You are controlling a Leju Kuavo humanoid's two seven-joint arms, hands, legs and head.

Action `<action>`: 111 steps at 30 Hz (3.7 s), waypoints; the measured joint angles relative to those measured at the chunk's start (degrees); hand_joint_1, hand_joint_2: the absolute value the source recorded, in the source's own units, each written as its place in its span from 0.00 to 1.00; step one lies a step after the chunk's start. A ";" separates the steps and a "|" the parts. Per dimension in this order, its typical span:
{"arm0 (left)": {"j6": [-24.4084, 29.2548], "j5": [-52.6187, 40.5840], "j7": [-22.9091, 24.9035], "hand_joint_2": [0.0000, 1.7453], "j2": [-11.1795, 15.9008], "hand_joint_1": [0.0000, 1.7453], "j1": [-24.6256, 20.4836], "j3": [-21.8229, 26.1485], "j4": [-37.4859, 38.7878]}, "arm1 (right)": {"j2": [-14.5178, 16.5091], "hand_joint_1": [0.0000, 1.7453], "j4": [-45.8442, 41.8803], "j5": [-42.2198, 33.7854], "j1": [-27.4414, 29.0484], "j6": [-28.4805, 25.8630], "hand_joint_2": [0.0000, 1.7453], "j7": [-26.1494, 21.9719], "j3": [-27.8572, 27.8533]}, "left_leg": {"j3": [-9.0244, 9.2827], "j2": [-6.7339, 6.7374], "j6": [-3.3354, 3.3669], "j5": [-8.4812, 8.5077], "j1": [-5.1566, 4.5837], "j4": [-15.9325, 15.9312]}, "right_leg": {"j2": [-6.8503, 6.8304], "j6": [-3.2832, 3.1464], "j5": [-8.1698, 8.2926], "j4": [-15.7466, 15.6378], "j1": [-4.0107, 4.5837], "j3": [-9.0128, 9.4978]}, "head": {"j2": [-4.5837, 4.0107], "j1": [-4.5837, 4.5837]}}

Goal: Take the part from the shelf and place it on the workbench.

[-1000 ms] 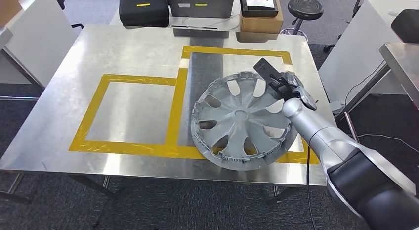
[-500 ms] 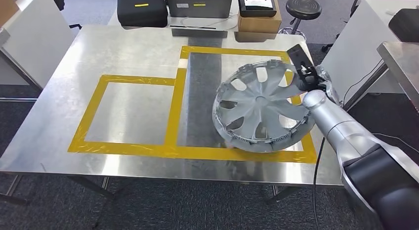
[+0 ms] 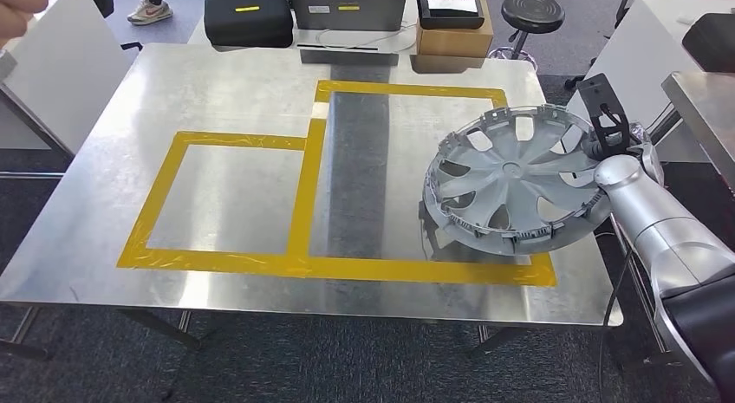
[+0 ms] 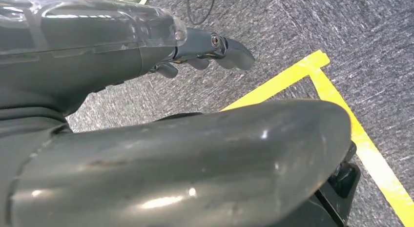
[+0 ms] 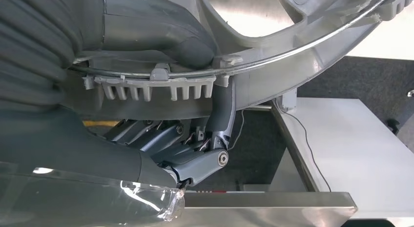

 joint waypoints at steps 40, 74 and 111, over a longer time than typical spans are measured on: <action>0.13 -1.20 -0.46 1.00 -0.45 0.00 -1.07 -1.59 -0.02 | 15.67 0.00 -2.01 0.54 4.61 8.85 1.00 -16.67 1.68 | 0.32 2.82 0.16 -0.25 0.11 -0.23 | 1.82 -0.13 0.21 0.10 0.20 -0.23 | 0.00 -0.20; 6.45 8.00 -4.98 0.00 -0.06 0.00 0.37 -1.10 0.11 | 19.23 0.00 -65.41 -3.40 34.62 -19.90 1.00 -47.65 -3.94 | 0.76 -0.91 -0.31 -0.36 0.38 -0.19 | -0.54 -0.13 -0.68 -0.23 0.22 0.72 | 0.00 -0.18; 5.56 9.13 -4.20 0.00 1.61 0.00 0.21 1.45 0.50 | 11.36 0.00 -107.09 -6.33 55.21 -17.72 1.00 -49.43 -12.79 | 0.93 -2.17 1.17 0.73 -0.24 -1.02 | 4.95 0.10 -2.34 6.11 -0.26 -0.75 | 0.00 0.54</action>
